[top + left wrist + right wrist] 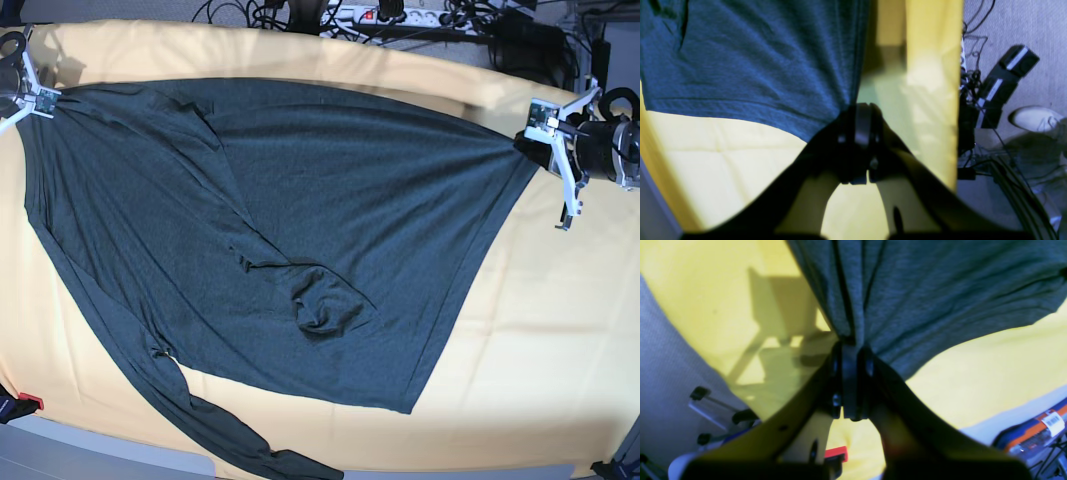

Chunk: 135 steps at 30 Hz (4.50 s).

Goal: Fold the T-shirt properly

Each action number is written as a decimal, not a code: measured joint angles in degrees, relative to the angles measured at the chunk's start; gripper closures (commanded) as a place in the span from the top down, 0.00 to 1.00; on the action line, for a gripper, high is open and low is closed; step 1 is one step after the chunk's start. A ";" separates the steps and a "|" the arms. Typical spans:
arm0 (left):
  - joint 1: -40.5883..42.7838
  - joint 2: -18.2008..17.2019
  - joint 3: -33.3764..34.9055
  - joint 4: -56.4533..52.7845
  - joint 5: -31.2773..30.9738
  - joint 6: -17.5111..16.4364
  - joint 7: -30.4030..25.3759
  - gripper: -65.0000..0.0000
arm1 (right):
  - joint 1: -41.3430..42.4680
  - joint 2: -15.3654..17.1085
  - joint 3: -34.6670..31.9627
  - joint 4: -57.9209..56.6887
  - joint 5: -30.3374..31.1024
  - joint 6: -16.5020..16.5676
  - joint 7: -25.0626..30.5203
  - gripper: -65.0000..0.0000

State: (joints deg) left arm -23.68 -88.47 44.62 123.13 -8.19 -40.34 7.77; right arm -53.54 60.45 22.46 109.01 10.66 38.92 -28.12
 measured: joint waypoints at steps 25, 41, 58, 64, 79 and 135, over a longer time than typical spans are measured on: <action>-5.81 13.46 -0.04 -11.08 -1.95 -0.11 0.98 0.00 | -0.13 0.15 2.45 0.07 0.31 -1.22 3.93 0.00; -11.65 26.29 0.02 -27.04 -2.19 -0.26 0.74 0.00 | 1.92 0.04 2.38 -4.39 0.31 -4.72 10.21 0.00; -13.11 30.38 0.02 -31.26 -2.16 0.72 0.55 0.00 | 3.93 0.02 0.48 -7.48 -0.11 -9.62 13.77 0.00; -13.05 30.51 0.02 -31.26 -2.16 2.36 1.03 0.00 | 7.82 0.00 -7.74 -7.78 -2.54 -10.27 12.46 0.00; -13.03 32.74 0.04 -32.50 -2.40 4.37 3.10 0.00 | 18.80 -0.28 -15.30 -15.04 -4.15 -12.81 10.86 0.00; -15.04 28.79 0.00 -35.36 -18.01 0.17 8.24 0.69 | 23.76 -6.32 -15.13 -12.59 -3.23 -4.35 0.63 0.58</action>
State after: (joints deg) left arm -38.72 -59.68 44.62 87.77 -26.20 -40.16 16.01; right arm -29.78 54.13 7.33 96.42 7.42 34.57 -27.49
